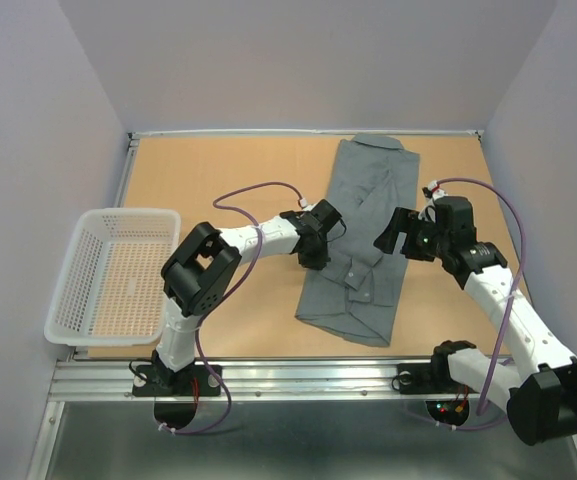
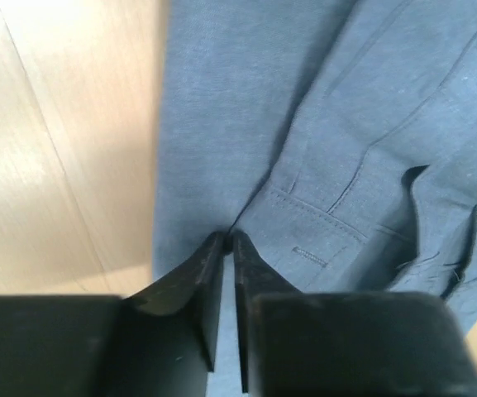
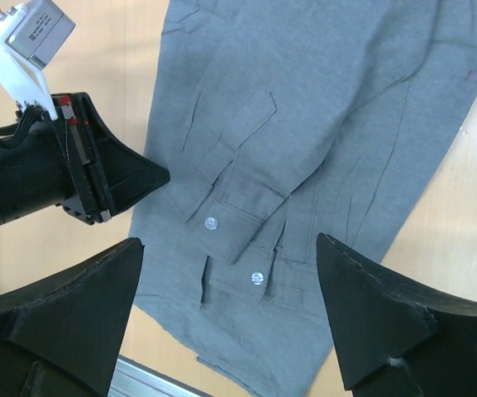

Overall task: Fold and stack the long sleeve shirts
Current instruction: Fold the shirt

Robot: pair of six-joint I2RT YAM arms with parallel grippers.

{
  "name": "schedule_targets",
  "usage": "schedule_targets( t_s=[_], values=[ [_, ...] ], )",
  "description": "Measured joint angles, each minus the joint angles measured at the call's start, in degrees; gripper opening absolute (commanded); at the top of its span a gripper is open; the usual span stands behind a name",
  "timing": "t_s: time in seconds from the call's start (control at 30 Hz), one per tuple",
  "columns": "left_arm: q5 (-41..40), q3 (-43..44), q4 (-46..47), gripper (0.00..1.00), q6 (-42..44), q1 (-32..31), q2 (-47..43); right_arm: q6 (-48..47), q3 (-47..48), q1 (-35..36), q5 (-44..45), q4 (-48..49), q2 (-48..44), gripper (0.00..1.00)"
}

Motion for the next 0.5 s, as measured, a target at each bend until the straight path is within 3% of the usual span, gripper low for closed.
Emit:
schedule_targets(
  t_s=[0.07,0.5],
  values=[
    [-0.4,0.9,-0.2,0.01,-0.2,-0.4,0.7,-0.1,-0.1,0.2,0.3,-0.1,-0.2,0.90],
    [-2.2,6.4,-7.2,0.00,-0.3,-1.8,2.7,-1.2,-0.2,0.3,1.4,-0.3,-1.1,0.90]
  ],
)
